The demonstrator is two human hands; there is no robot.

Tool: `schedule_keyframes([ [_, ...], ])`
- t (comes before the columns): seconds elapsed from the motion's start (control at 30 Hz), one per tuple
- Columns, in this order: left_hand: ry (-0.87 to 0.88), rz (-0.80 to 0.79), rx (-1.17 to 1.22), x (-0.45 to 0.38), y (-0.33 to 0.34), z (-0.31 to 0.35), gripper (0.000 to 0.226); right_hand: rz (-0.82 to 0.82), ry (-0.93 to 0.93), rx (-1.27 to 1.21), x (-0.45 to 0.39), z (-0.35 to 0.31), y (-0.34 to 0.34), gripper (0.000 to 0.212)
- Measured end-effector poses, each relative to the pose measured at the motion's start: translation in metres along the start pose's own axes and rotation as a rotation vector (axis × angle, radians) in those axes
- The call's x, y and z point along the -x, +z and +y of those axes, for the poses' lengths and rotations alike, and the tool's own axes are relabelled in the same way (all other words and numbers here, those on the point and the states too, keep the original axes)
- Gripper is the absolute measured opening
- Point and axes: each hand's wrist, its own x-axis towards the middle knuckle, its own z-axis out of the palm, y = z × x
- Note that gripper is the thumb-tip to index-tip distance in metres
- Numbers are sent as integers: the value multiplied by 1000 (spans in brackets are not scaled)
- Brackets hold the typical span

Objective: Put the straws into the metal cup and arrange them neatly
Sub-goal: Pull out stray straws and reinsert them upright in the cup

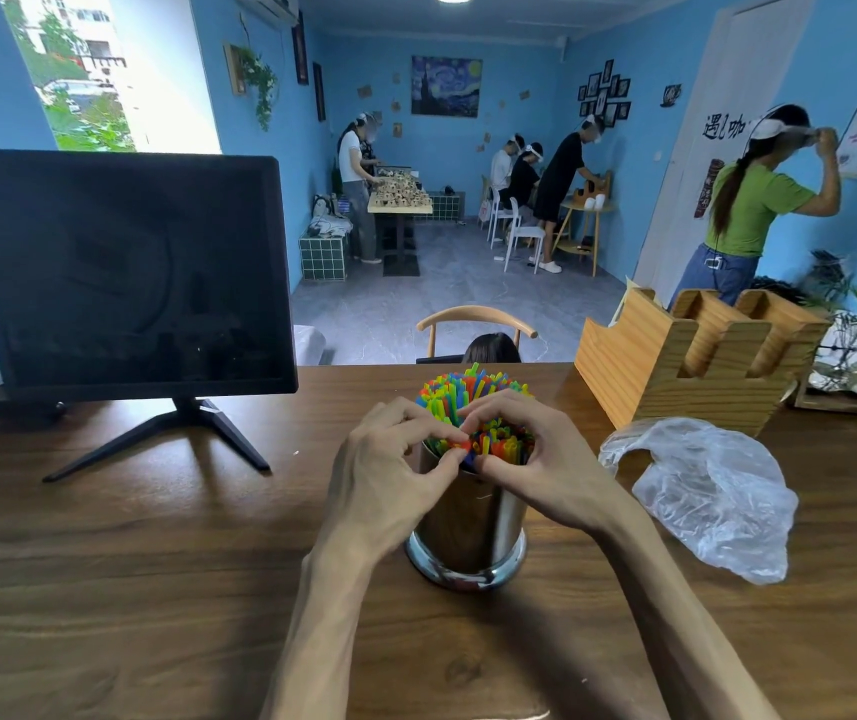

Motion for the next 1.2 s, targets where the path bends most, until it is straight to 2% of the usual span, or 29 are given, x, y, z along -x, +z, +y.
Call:
schedule_keyframes([
  [0.27,-1,66,5,2,1,0,17,62,-41,209,-2,0,1,17],
  [0.47,-20,29,6,2,-2,-1,12,20,-41,265,-4,-3,1,18],
  [0.7,-23,80,34,1,-3,3,12,21,-37,251,-5,-9,-4,9],
  [0.87,-76,137,102,2,4,3,19,73,-20,244,-4,-15,-5,8],
  [1.0,-117,153,177,3,9,5,17,80,-4,193,-5,-24,-7,4],
  [1.2,-131,235,337,-5,8,13,33,92,28,87,-11,-40,-14,9],
])
